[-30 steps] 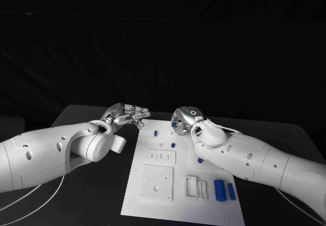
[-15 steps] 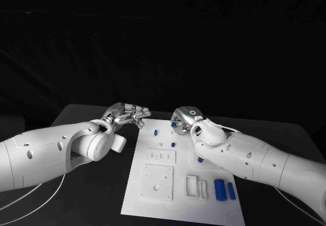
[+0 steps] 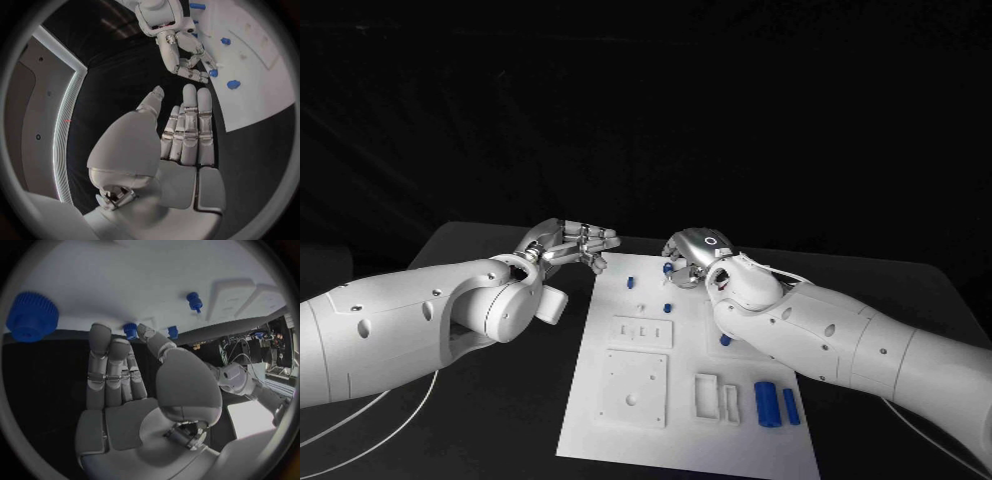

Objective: Assemble the parts on the task board

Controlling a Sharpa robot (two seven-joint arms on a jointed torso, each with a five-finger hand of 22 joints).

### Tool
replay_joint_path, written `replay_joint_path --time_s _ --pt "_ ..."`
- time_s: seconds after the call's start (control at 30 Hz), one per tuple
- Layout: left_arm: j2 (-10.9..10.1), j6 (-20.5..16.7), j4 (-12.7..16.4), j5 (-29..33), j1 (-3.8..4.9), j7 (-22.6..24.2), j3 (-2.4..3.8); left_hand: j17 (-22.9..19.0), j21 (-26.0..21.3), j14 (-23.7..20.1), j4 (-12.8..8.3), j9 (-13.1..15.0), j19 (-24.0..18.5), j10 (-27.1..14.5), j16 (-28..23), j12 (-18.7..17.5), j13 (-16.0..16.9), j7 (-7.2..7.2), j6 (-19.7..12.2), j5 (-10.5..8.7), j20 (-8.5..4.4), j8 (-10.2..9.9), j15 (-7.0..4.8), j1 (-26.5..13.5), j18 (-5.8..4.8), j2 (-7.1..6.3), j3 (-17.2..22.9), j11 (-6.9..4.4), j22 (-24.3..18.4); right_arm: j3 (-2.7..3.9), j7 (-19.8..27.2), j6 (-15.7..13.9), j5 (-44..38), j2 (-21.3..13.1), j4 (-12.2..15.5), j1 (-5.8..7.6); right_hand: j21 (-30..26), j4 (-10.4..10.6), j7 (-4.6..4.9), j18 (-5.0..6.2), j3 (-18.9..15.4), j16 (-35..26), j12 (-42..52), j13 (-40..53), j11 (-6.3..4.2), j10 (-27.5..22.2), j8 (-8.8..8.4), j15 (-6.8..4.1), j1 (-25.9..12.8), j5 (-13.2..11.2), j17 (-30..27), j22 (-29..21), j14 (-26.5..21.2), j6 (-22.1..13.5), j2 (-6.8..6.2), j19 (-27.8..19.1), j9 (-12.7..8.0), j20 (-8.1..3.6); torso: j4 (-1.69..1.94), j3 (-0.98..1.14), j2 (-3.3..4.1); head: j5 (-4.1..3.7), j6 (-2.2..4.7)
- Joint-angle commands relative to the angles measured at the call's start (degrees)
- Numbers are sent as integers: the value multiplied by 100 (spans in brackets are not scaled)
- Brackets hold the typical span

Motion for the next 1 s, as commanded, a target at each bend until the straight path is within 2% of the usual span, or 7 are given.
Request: replay_joint_path --time_s 0.03,0.33,0.5,0.63,0.73,0.8,1.0 --pt "3 62 4 -21 15 29 6 -8 41 18 -45 1 7 -69 -29 -11 6 7 -31 -1 9 -4 12 14 92 8 2 -1 -14 -1 79 20 67 -21 29 -1 -27 -3 -2 247 -39 -26 -4 -7 7 -48 -14 40 18 22 -16 -41 -15 -32 -33 252 -4 49 -5 3 2 7 -3" --pt "-38 44 -8 -21 16 34 6 -8 41 18 -45 1 7 -69 -29 -11 6 7 -31 -1 9 -4 12 14 92 8 2 -1 -14 20 61 -111 161 -375 393 3 48 -11 84 215 128 -3 10 -6 -40 111 -12 13 -1 39 -60 -131 -21 108 -8 252 -1 33 -47 18 -15 13 43" --pt "-80 19 -22 -17 16 49 6 -8 41 18 -45 1 7 -69 -29 -11 6 7 -31 -1 9 -4 12 14 92 8 2 -1 -14 161 31 -85 327 -714 690 18 181 93 109 120 164 22 94 33 -179 572 -9 -68 -50 109 -53 -74 -17 147 -26 254 -3 -30 -120 46 -39 20 70" --pt "-93 -10 -68 -9 16 81 6 -10 49 19 -46 0 5 -80 -30 -12 5 14 -38 -5 10 -6 14 17 92 -3 5 4 -30 311 26 74 588 -972 863 74 286 211 67 -13 -324 28 452 314 -397 1067 -6 -218 -28 502 -35 -24 -3 157 -73 258 -4 -173 -187 68 -58 31 90" --pt "-99 -24 -97 -6 16 98 6 -10 51 21 -47 1 5 -85 -30 -11 5 13 -49 -1 12 -4 14 26 93 -6 11 4 -34 428 31 271 830 -1169 964 100 344 296 69 -136 -932 10 1369 1328 -477 846 -11 -273 113 606 -9 -19 9 81 -22 254 -7 -267 -218 85 -72 61 82" --pt "-106 -26 -109 -5 16 102 6 -10 51 21 -47 1 5 -85 -30 -11 5 13 -49 -1 12 -4 14 26 93 -6 11 4 -34 495 37 434 1025 -1298 1009 110 381 327 96 -135 -1225 12 2802 2788 -503 145 17 -282 196 700 8 -9 19 23 42 256 -3 -282 -230 96 -77 63 84" --pt "-118 -8 -123 -4 16 100 6 -10 51 21 -47 1 5 -85 -30 -11 5 13 -49 -1 12 -4 14 26 93 -6 11 4 -34 573 62 878 1401 -1495 1017 119 727 407 194 -40 -1593 176 4966 5004 -382 -366 -15 -210 258 850 121 263 -7 -299 60 261 7 -189 -235 110 -76 80 64"
